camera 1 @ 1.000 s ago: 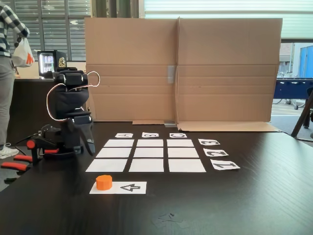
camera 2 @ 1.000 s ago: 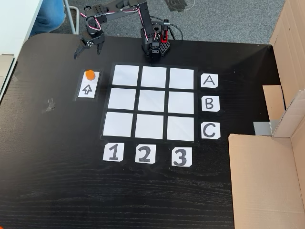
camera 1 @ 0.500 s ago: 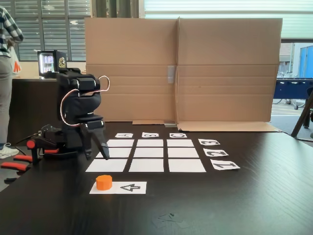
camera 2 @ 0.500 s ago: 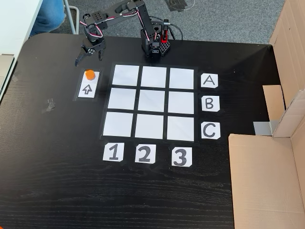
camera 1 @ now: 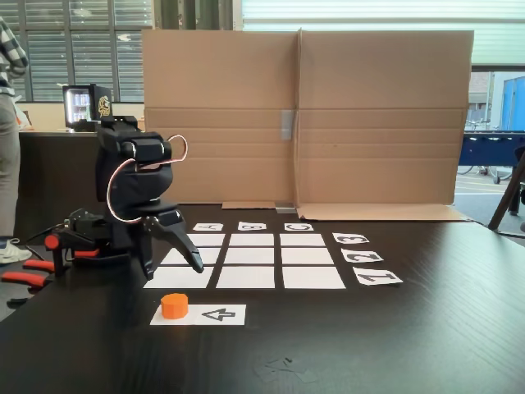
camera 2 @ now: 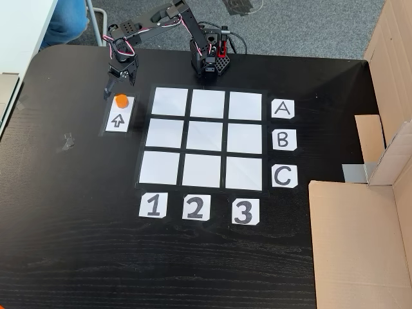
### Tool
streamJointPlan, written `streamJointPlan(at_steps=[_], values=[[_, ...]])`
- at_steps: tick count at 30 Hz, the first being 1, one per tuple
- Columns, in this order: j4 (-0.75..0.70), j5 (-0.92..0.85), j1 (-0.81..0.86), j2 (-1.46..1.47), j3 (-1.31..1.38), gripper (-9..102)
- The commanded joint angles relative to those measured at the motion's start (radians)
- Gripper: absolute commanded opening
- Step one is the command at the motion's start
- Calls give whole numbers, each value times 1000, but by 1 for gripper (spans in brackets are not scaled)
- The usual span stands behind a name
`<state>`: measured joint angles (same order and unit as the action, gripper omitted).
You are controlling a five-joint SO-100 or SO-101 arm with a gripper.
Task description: Pick up the round, orange token and place it in the grid on square B3.
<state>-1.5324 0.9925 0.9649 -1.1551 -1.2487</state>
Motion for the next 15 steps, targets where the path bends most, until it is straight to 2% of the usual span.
streamJointPlan(at_steps=[1, 15], values=[[11, -57, -9, 25, 67, 54], [-2, -107, -60, 161, 178, 54]])
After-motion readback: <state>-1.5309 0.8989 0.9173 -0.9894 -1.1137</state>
